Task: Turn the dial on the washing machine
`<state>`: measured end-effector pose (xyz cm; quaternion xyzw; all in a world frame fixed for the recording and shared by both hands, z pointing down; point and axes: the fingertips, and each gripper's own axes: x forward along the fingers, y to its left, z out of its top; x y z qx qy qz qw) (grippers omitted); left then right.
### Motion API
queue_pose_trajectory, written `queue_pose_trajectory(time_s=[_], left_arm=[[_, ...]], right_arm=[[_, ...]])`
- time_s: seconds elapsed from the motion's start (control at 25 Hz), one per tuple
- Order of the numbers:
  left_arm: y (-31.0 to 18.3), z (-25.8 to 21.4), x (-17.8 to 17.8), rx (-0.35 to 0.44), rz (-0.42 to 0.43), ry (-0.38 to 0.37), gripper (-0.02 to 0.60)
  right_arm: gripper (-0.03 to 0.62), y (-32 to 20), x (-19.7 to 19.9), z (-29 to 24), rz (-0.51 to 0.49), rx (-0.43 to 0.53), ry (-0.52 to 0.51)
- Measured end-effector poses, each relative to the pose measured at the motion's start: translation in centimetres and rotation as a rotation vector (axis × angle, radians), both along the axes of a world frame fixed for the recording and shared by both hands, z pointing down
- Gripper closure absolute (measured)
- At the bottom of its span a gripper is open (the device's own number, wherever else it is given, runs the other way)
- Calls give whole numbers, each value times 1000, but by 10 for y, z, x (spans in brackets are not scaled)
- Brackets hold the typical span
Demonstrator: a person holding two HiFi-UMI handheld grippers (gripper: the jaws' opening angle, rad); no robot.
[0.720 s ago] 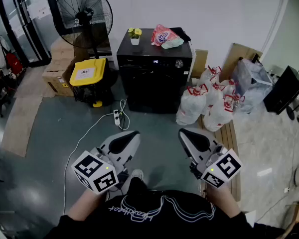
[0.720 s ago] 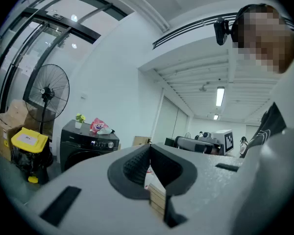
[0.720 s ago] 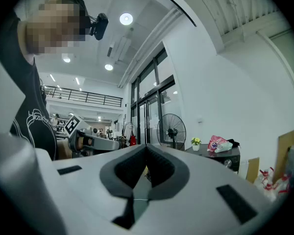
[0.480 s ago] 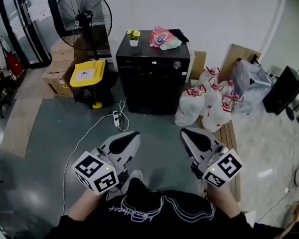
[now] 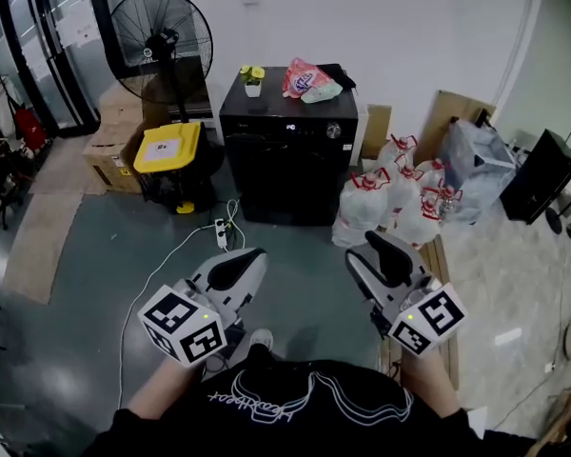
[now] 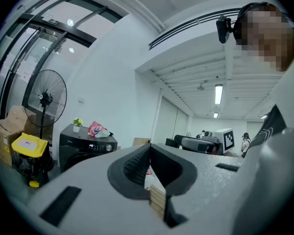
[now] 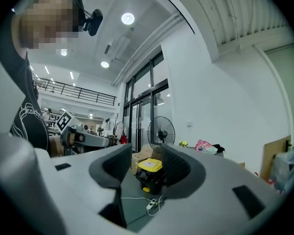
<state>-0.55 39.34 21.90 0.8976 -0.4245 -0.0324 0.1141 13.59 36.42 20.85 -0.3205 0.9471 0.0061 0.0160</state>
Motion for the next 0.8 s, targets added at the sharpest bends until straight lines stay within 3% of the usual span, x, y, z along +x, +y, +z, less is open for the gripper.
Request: queue_pose_trajectory(time_s=[0.12, 0.32, 0.8], left_arm=[[-3, 1, 1, 0, -2, -8, 577], [-17, 7, -3, -15, -5, -10, 577], [-99, 30, -13, -37, 30, 13, 577]], right_arm=[[318, -7, 5, 2, 17, -4, 10], [233, -21, 4, 7, 46, 8, 41], [206, -98, 0, 29, 126, -22, 60]])
